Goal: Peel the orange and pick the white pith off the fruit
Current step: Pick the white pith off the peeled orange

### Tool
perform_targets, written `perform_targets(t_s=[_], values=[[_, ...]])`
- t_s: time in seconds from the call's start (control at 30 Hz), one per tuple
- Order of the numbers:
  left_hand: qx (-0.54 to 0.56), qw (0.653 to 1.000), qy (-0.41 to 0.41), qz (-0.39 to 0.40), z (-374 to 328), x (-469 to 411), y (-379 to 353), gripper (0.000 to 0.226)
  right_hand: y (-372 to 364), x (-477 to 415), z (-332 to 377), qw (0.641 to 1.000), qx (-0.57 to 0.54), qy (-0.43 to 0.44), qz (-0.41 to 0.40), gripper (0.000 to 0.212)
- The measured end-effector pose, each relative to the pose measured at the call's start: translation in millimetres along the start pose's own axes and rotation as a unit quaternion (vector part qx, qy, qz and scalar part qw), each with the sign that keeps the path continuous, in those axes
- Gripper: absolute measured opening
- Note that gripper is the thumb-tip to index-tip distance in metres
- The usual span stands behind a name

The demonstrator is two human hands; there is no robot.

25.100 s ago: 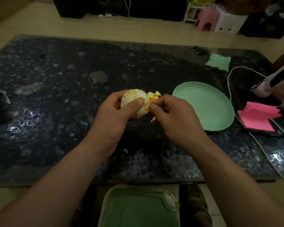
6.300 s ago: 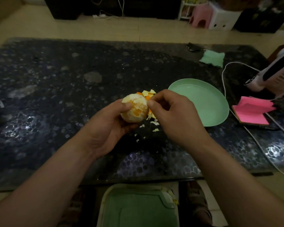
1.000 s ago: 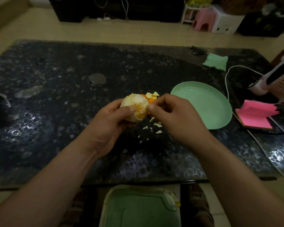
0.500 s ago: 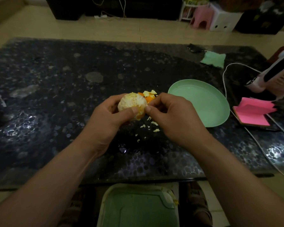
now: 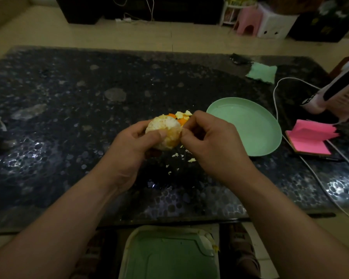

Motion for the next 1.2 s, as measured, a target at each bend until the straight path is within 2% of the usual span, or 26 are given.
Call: perform_targets(t_s=[0.33, 0.67, 1.0, 1.1, 1.2], values=[[0.124, 0.990, 0.064, 0.026, 7.8, -1.7, 0.7, 0.041, 2.6, -3.9, -5.2, 0.975, -0.198, -0.083, 0.065, 0.010], [0.060, 0.997, 0.035, 0.035, 1.5, -0.5, 1.7, 0.052, -2.3, -2.8, -1.9, 0.992, -0.085, -0.077, 0.058, 0.023], [0.184, 0.981, 0.062, 0.022, -0.5, 1.2, 2.4, 0.050, 9.1, -6.1, -13.5, 0.989, -0.109, -0.096, 0.003, 0.021], [0.196, 0.978, 0.071, 0.024, 0.3, 1.3, 3.4, 0.061, 7.3, -8.5, -22.3, 0.992, -0.076, -0.105, 0.007, 0.016], [0.185, 0.979, 0.082, 0.024, 3.3, 1.8, 2.5, 0.054, 1.8, -10.6, -29.8, 0.995, -0.011, -0.098, 0.025, 0.014]])
Point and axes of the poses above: each hand's wrist, its own x-axis away from the middle knuckle, its own y-axis out of the back of the hand, z = x × y, the point moved 6 cm from there along -x, towards the middle knuckle, and after that the axes turned 3 degrees about z, right-handed, at the moved point
